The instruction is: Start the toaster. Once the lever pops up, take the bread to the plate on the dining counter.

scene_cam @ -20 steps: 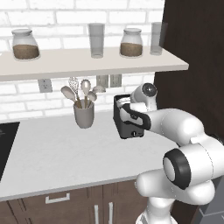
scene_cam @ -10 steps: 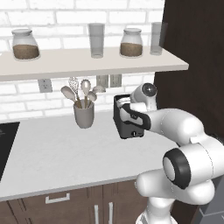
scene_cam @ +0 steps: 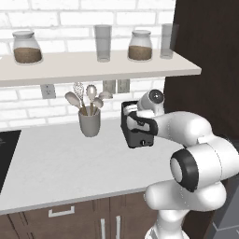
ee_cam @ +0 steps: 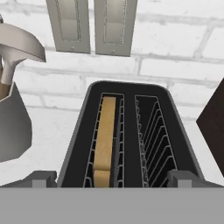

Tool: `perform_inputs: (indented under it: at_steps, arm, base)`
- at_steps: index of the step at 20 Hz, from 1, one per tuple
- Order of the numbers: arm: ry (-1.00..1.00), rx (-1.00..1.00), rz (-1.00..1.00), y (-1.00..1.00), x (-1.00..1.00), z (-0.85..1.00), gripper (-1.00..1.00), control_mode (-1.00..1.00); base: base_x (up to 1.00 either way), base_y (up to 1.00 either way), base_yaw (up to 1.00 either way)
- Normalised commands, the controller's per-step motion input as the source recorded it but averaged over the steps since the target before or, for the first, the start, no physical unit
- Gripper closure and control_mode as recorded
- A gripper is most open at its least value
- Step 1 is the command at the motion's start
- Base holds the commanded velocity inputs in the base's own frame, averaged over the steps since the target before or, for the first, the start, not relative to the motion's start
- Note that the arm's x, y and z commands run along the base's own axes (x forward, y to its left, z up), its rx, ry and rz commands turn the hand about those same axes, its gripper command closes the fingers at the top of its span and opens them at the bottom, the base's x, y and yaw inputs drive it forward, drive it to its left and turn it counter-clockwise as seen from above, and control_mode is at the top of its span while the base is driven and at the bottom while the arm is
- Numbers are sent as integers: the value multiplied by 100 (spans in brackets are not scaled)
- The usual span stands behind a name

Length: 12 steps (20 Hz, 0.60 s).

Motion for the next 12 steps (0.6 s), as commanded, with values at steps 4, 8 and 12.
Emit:
perform_inputs:
  at_steps: [4, 8, 12]
  arm:
    - [0, -3, 0, 6, 23, -11, -100, -100]
    - [0, -2, 0, 7, 23, -10, -100, -100]
    - [0, -2, 0, 6, 23, -12, -100, -100]
  base:
    - [0, 0, 0]
    - [0, 0, 0]
    - [0, 0, 0]
